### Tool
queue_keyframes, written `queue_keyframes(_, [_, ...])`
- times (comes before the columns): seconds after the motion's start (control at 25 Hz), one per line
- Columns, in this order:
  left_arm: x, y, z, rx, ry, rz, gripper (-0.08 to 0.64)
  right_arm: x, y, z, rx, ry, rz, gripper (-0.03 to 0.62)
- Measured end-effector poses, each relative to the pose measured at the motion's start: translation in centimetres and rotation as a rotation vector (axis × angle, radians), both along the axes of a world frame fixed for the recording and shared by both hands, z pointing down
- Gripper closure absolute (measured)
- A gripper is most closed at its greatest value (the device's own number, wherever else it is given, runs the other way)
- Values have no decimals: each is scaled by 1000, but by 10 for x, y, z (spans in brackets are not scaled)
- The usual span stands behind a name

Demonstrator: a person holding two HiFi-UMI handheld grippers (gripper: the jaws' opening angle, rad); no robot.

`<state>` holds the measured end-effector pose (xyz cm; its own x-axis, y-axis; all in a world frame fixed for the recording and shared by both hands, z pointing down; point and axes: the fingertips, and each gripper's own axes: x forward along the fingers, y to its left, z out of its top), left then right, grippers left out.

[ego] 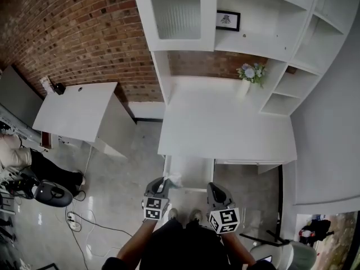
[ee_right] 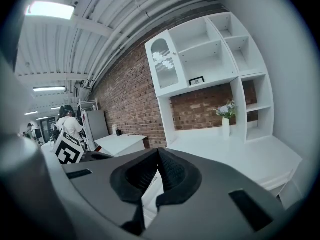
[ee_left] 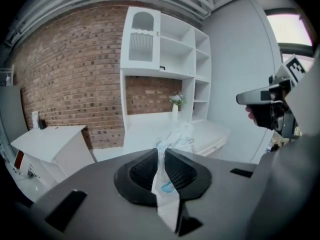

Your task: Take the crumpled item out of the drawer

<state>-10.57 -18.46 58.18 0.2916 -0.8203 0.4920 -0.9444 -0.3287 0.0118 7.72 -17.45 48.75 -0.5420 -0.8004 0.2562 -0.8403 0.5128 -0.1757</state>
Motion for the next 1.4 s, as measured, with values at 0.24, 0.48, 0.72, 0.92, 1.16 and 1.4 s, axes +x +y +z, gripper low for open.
queue_keyframes(0.24, [-17, 23, -42, 63, 50, -3, 496, -27, 14, -18, 19, 21, 15, 578])
queue_keyframes(0.48, [-29, 42, -72, 128, 62, 23, 496, -46, 30, -23, 14, 37, 26, 578])
queue_keyframes(0.72, [-28, 48, -73, 143, 107, 22, 497, -50, 34, -23, 14, 41, 39, 578])
queue_keyframes(0.92, [-26, 49, -70, 143, 115, 33, 496, -54, 34, -23, 23, 56, 34, 578])
queue_keyframes(1.16, [-23, 43, -73, 144, 118, 37, 495, -54, 28, -24, 18, 66, 23, 578])
queue_keyframes(1.4, [-23, 43, -72, 144, 124, 42, 497, -58, 28, -23, 19, 66, 20, 578])
